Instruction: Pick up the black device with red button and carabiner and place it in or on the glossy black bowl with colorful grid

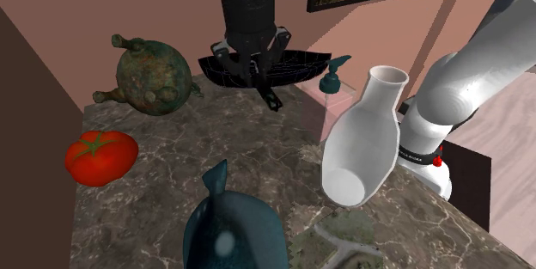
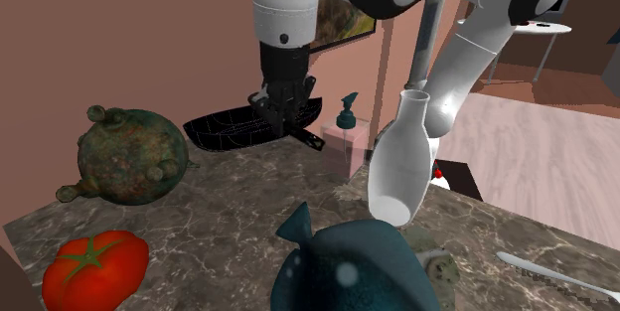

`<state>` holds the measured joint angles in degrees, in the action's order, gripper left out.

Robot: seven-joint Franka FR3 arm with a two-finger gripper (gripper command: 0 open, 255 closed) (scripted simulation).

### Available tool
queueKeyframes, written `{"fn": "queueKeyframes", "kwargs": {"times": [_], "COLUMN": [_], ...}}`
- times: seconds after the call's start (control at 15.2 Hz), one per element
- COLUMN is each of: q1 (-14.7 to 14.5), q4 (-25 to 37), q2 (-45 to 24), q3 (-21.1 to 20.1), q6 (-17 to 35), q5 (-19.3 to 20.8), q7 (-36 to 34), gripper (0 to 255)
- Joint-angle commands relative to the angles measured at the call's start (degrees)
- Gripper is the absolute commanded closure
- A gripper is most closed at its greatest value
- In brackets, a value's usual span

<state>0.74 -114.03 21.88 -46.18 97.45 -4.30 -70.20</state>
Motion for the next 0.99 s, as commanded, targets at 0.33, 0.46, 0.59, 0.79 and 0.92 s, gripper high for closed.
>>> {"fn": "queueKeyframes", "kwargs": {"times": [0.33,0.46,0.59,0.79,0.92], "q1": [1.47,2.25,3.15,4.64,5.71], "q4": [-1.79,-2.50,-2.96,-3.17,-2.98], "q2": [1.21,1.22,0.97,0.11,-0.77], "q3": [5.93,7.99,9.90,12.55,14.19], "q6": [0.79,1.55,2.32,3.47,4.21], "q5": [0.95,1.56,2.26,3.46,4.34], "q7": [7.27,9.94,12.51,16.18,18.50], "gripper": [255,255,255,255,255]}}
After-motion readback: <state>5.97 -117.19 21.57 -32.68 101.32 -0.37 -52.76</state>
